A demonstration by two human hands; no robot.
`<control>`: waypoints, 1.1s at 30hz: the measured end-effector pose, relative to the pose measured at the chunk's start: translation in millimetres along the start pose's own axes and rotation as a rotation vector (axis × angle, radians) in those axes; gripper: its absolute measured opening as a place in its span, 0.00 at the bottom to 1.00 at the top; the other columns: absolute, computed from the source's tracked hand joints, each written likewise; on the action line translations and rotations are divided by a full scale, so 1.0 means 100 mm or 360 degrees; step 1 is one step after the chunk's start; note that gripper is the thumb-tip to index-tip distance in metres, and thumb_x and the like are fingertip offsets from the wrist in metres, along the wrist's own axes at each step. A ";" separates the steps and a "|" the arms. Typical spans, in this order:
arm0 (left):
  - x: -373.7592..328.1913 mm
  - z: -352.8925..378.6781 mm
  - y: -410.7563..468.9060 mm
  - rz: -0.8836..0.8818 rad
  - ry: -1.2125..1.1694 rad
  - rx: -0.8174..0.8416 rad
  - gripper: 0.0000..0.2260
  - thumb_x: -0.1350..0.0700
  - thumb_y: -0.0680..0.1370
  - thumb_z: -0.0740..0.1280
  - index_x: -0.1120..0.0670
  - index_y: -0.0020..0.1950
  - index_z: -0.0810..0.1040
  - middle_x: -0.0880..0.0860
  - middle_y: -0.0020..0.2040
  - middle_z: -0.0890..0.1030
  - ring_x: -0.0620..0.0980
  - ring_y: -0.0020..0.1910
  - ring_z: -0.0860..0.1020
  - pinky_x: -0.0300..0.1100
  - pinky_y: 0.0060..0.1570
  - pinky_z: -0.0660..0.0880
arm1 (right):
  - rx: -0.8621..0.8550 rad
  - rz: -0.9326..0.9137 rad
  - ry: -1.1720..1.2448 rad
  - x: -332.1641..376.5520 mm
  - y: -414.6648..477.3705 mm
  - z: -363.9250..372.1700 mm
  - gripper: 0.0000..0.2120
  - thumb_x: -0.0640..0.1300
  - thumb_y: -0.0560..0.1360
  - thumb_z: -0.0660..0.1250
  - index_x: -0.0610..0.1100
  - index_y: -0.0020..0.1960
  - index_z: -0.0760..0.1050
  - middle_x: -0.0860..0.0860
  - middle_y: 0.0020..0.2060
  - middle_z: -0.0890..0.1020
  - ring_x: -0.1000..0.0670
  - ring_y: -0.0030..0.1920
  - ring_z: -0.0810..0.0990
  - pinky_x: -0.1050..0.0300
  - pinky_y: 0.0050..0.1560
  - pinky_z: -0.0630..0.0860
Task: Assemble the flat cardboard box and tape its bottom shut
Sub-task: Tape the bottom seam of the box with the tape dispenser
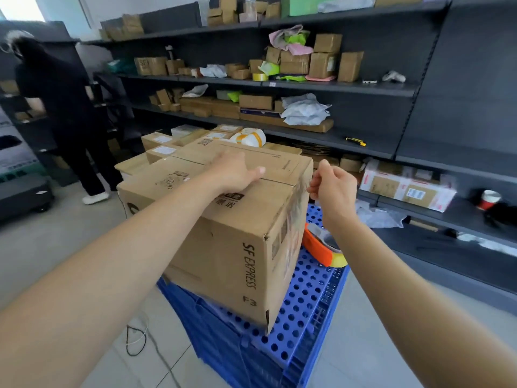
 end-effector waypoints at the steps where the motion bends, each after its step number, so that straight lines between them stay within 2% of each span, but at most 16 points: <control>1: 0.03 -0.01 0.01 -0.0040 0.0013 0.0038 0.35 0.37 0.78 0.58 0.58 0.76 0.59 0.58 0.76 0.61 0.58 0.73 0.62 0.52 0.69 0.62 | 0.0030 0.0083 0.0068 0.04 -0.07 0.05 0.13 0.41 0.78 0.58 0.42 0.36 0.72 0.49 0.28 0.74 0.54 0.28 0.71 0.64 0.28 0.73; 4: 0.09 0.03 0.02 -0.0050 0.0015 0.0116 0.37 0.35 0.77 0.57 0.59 0.76 0.59 0.59 0.76 0.61 0.60 0.72 0.63 0.53 0.69 0.63 | -0.0007 0.0456 0.0225 -0.06 -0.20 0.17 0.14 0.40 0.77 0.59 0.43 0.33 0.70 0.51 0.26 0.72 0.54 0.26 0.68 0.62 0.29 0.70; 7: 0.13 0.03 0.01 0.0014 0.0020 0.0087 0.35 0.36 0.78 0.56 0.59 0.76 0.59 0.59 0.75 0.61 0.60 0.73 0.61 0.53 0.69 0.62 | -0.0078 0.0688 0.0233 -0.26 -0.27 0.17 0.16 0.46 0.80 0.59 0.44 0.34 0.71 0.52 0.25 0.72 0.54 0.26 0.67 0.61 0.31 0.68; 9: 0.21 0.00 0.04 0.0055 -0.0045 0.0061 0.31 0.40 0.79 0.57 0.58 0.75 0.61 0.58 0.75 0.63 0.59 0.73 0.61 0.52 0.68 0.62 | -0.0044 0.0758 0.0070 -0.29 -0.31 0.14 0.15 0.51 0.80 0.58 0.41 0.42 0.74 0.49 0.33 0.77 0.52 0.33 0.74 0.59 0.36 0.72; 11: 0.39 -0.07 0.11 0.0033 -0.0047 -0.0091 0.28 0.41 0.79 0.59 0.58 0.73 0.64 0.58 0.72 0.67 0.59 0.71 0.63 0.53 0.66 0.63 | 0.0000 0.0797 -0.0061 -0.22 -0.33 0.13 0.21 0.56 0.80 0.56 0.39 0.54 0.75 0.45 0.46 0.80 0.48 0.46 0.78 0.55 0.45 0.76; 12: 0.51 -0.12 0.15 -0.0027 0.0025 -0.0193 0.29 0.39 0.78 0.59 0.57 0.72 0.66 0.58 0.72 0.67 0.59 0.71 0.63 0.54 0.67 0.62 | 0.0001 0.0791 -0.0096 -0.18 -0.32 0.13 0.24 0.58 0.79 0.56 0.38 0.58 0.74 0.45 0.49 0.79 0.46 0.49 0.78 0.52 0.48 0.76; 14: 0.78 -0.21 0.22 -0.0214 0.0172 -0.0257 0.37 0.32 0.74 0.59 0.56 0.74 0.65 0.59 0.74 0.63 0.61 0.73 0.60 0.56 0.70 0.57 | 0.0005 0.0762 -0.0202 -0.07 -0.30 0.18 0.27 0.61 0.77 0.57 0.40 0.61 0.71 0.45 0.52 0.78 0.45 0.52 0.77 0.48 0.55 0.75; 17: 1.07 -0.29 0.32 -0.0392 0.0037 -0.0082 0.49 0.24 0.66 0.58 0.55 0.77 0.58 0.61 0.78 0.55 0.63 0.76 0.53 0.59 0.72 0.50 | 0.0150 0.0817 -0.0243 0.03 -0.28 0.33 0.33 0.66 0.71 0.62 0.44 0.66 0.70 0.45 0.59 0.78 0.43 0.58 0.76 0.43 0.62 0.73; 19: 1.18 -0.33 0.39 -0.0364 -0.0032 -0.0029 0.49 0.23 0.65 0.59 0.54 0.75 0.62 0.59 0.76 0.61 0.62 0.74 0.59 0.58 0.71 0.57 | 0.0159 0.0815 -0.0265 0.05 -0.32 0.42 0.28 0.64 0.73 0.64 0.44 0.64 0.71 0.45 0.56 0.80 0.44 0.57 0.78 0.45 0.62 0.74; 21: 1.24 -0.36 0.44 -0.0286 -0.0066 -0.0013 0.44 0.25 0.67 0.60 0.55 0.73 0.67 0.57 0.73 0.68 0.60 0.69 0.67 0.52 0.65 0.66 | 0.0122 0.0802 -0.0231 0.05 -0.33 0.46 0.23 0.59 0.76 0.63 0.43 0.61 0.72 0.45 0.53 0.82 0.45 0.54 0.81 0.46 0.59 0.77; 22: 1.25 -0.37 0.45 -0.0271 -0.0073 -0.0006 0.44 0.26 0.68 0.61 0.55 0.73 0.66 0.57 0.72 0.69 0.59 0.69 0.68 0.50 0.62 0.68 | 0.0124 0.0806 -0.0200 0.06 -0.33 0.47 0.21 0.57 0.77 0.63 0.43 0.60 0.73 0.44 0.52 0.83 0.45 0.52 0.82 0.47 0.58 0.78; 27: 1.34 -0.36 0.55 -0.0302 -0.0238 0.0027 0.49 0.26 0.64 0.65 0.56 0.75 0.63 0.57 0.73 0.67 0.59 0.70 0.67 0.52 0.64 0.69 | 0.0090 0.0890 -0.0114 0.14 -0.36 0.48 0.14 0.51 0.78 0.64 0.42 0.56 0.73 0.43 0.48 0.83 0.45 0.47 0.82 0.48 0.49 0.79; 30: 1.42 -0.36 0.62 -0.0302 -0.0481 0.0052 0.48 0.29 0.66 0.68 0.57 0.76 0.60 0.56 0.74 0.66 0.59 0.69 0.69 0.52 0.61 0.68 | 0.0089 0.0940 -0.0170 0.15 -0.36 0.52 0.17 0.54 0.77 0.64 0.43 0.58 0.72 0.43 0.49 0.82 0.44 0.48 0.82 0.49 0.46 0.78; 33: 1.48 -0.35 0.66 -0.0274 -0.0548 0.0064 0.49 0.29 0.65 0.68 0.58 0.76 0.59 0.56 0.74 0.66 0.59 0.68 0.69 0.52 0.60 0.69 | 0.0079 0.0973 -0.0231 0.15 -0.37 0.56 0.19 0.58 0.76 0.63 0.43 0.56 0.72 0.43 0.48 0.83 0.44 0.48 0.82 0.48 0.46 0.78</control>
Point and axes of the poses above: each hand's wrist, its own y-axis towards the middle knuckle, its own z-axis out of the palm, x = y × z, the point moved 1 cm from there along y, towards the middle knuckle
